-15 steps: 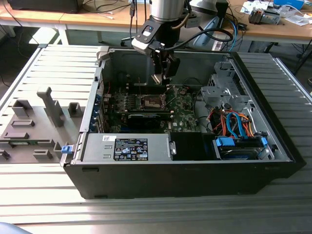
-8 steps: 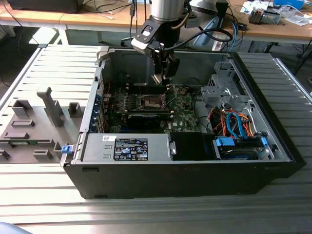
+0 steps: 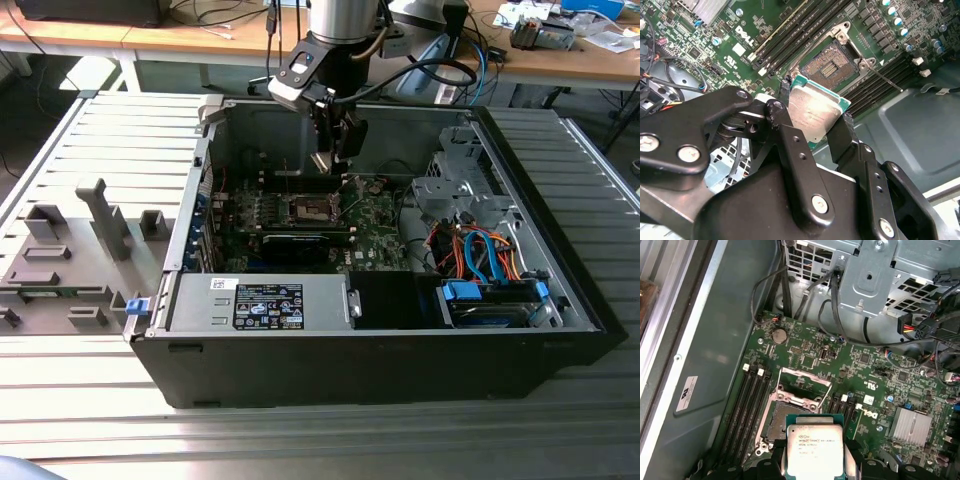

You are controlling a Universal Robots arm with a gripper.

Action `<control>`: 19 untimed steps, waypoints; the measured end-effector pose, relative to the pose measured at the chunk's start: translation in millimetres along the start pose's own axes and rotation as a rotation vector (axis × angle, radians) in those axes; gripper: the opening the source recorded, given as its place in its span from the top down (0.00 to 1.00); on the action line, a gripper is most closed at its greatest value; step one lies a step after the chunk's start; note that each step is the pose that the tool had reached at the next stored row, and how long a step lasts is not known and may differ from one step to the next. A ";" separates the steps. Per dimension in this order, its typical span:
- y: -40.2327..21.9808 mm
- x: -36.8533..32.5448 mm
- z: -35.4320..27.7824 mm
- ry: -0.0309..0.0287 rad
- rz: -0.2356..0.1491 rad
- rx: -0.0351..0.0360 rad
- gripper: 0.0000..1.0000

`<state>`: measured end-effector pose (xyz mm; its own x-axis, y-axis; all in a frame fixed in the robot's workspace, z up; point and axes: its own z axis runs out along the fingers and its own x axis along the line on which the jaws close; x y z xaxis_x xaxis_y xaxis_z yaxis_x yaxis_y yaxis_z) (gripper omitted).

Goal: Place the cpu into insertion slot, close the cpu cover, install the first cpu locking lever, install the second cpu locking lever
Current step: 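Place the cpu into insertion slot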

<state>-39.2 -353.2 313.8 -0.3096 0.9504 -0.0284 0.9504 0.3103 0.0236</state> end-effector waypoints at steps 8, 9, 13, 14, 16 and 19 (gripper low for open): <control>0.0 0.0 0.1 -0.0005 0.018 0.0005 0.46; 0.0 0.0 0.1 -0.0005 0.022 0.0006 0.46; 0.0 0.0 0.1 -0.0008 0.029 0.0009 0.46; 0.0 0.0 0.1 -0.0009 0.032 0.0009 0.46; 0.0 0.0 0.1 -0.0010 0.036 0.0011 0.46; 0.0 0.0 0.2 -0.0012 0.046 0.0014 0.46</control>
<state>-39.2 -353.2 313.6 -0.2655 0.9637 -0.0286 0.9636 0.2662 0.0236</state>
